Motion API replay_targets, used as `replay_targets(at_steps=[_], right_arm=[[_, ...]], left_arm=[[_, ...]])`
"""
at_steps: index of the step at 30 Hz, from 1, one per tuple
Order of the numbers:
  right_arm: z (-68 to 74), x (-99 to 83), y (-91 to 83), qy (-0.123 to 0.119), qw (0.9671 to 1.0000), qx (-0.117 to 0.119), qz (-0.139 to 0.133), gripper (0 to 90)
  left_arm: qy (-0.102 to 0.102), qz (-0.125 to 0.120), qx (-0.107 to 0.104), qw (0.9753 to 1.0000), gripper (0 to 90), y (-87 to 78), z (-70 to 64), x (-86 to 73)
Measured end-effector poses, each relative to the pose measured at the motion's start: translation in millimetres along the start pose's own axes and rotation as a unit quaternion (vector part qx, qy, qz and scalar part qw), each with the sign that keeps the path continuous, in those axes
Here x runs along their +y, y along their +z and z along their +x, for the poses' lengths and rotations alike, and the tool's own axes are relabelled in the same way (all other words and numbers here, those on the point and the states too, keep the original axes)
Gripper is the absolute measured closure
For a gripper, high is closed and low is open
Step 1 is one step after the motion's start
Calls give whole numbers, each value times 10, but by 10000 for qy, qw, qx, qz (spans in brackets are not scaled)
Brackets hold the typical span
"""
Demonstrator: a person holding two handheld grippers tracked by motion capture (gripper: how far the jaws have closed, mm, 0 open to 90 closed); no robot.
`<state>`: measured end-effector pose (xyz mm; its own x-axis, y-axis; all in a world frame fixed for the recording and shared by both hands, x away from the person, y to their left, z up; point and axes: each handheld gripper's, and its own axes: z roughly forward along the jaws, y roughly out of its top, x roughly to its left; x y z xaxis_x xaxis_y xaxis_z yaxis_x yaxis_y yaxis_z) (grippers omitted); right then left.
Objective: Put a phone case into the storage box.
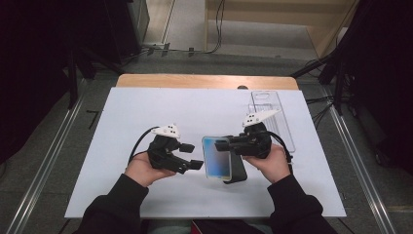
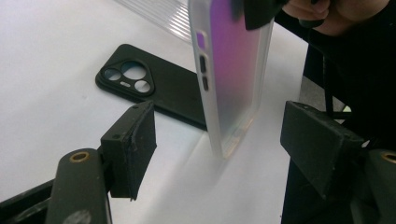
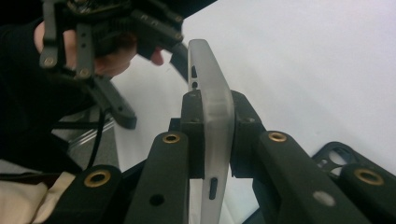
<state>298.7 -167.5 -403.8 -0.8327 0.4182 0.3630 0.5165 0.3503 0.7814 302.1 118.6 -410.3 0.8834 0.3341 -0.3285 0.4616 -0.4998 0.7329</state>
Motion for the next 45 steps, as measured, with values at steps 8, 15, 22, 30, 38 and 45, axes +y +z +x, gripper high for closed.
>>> replay_targets(at_steps=[8,15,22,30,38,45], right_arm=[[57,-1,81,-311,9991,224,203,771],[113,-1,116,-490,9977,414,237,771],[141,-5,144,-649,9957,615,234,771],[163,-3,164,-718,9934,865,242,771],[148,-3,149,-702,9926,973,172,767],[97,-14,106,-661,9940,863,-83,420]], left_arm=[[69,-25,-212,9997,274,-40,23,19],[133,-83,-430,9990,343,-56,-7,42],[206,-12,-611,9979,511,-54,-5,34],[427,43,-831,9956,753,-66,-37,33],[387,-17,-1004,9942,813,-105,-46,71],[149,-33,-850,9963,814,-154,-1,75]])
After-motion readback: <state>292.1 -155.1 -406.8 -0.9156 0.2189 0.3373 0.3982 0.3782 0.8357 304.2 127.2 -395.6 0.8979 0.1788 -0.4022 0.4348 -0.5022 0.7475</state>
